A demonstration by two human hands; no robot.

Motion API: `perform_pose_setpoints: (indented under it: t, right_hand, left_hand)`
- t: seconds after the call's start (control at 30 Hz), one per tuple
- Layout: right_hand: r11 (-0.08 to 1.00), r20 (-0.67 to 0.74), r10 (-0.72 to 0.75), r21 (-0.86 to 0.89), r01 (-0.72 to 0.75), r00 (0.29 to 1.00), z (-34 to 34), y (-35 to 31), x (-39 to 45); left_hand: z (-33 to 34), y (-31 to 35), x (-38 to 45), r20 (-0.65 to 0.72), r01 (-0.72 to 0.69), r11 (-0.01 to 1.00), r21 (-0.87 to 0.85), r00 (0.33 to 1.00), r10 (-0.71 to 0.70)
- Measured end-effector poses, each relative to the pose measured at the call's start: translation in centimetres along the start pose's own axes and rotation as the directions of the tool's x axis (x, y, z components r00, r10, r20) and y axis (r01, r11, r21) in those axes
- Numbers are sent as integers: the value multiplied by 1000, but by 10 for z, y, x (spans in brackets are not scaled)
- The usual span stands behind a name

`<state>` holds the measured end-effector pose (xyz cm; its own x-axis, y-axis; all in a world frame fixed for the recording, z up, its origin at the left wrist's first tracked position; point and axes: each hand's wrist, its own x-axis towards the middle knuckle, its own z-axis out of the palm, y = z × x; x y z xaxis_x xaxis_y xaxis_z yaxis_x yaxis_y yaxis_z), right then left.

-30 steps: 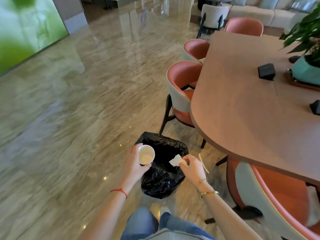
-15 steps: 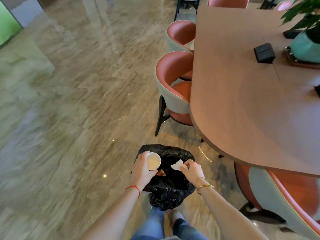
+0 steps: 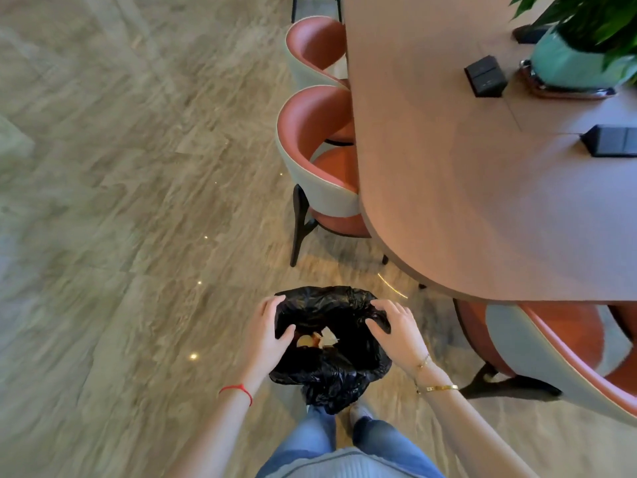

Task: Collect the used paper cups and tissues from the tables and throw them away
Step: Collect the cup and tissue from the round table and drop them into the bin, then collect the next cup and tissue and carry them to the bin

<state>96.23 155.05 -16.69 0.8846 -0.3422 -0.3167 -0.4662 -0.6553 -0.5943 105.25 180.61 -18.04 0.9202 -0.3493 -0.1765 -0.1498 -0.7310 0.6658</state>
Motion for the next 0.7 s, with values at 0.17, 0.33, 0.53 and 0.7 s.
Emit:
perform_pose_setpoints:
  t: [0.17,0.33,0.53,0.7]
  right_hand:
    - [996,-141,-89,-39,84,986,-26,-11,-38]
    - [998,-275,-60,-26,55,959,-38,-5,-85]
    - [998,-421,58,41,-45,905,-59,24,-151]
    - [984,-550,180,96,-152,815,-80,61,-222]
  left_hand:
    - [-37,21,-22,40,-90,994,56,995,88]
    - [-53,52,-35,97,-187,979,76,979,180]
    - [-37,107,-34,203,-381,918,110,913,355]
    - [5,171,-51,270,-568,819,82,804,530]
